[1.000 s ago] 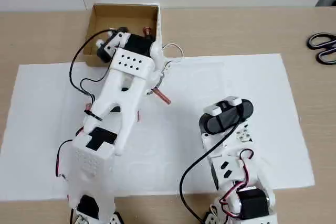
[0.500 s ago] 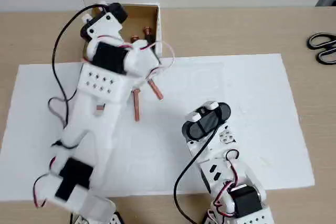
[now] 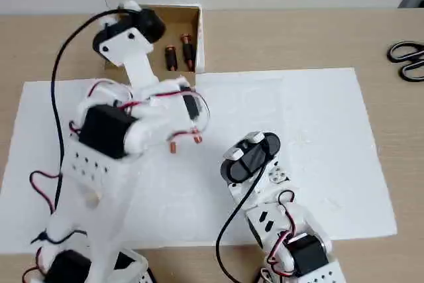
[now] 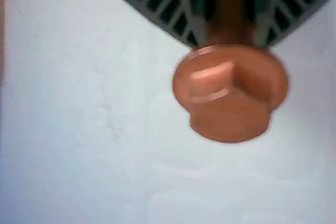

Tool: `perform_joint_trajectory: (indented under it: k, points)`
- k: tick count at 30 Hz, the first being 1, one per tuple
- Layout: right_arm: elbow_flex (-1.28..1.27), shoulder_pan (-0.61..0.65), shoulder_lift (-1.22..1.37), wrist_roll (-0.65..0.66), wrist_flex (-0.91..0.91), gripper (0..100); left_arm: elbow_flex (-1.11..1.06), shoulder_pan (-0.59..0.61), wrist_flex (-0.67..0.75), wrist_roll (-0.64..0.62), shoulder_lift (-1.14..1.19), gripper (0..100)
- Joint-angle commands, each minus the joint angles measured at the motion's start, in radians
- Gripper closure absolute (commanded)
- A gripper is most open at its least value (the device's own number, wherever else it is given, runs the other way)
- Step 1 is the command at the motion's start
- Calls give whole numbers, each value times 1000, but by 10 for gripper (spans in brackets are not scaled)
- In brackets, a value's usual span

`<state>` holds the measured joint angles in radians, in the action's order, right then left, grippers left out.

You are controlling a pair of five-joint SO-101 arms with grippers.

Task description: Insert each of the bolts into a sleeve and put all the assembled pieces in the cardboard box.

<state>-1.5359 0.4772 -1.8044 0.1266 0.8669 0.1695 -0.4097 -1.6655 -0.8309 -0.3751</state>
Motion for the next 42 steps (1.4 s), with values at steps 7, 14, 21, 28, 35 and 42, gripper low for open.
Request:
perform_joint_trajectory:
  k: [7,14,21,28,35,42]
  points:
    - [8,7,-7,-9,-260,995,-337,-60,261,57,-255,994]
    - [9,8,-8,-9,-314,995,-760,-68,692,256,-539,994]
    - [9,7,-8,-9,-320,995,-1082,-28,1003,402,-841,994]
    - [25,8,-7,-5,-372,995,-1115,94,1125,419,-974,994]
    - [58,8,-8,-5,-409,995,-1115,91,1125,417,-1019,994]
    - [115,8,-8,-5,-409,995,-1115,80,1126,419,-1042,994]
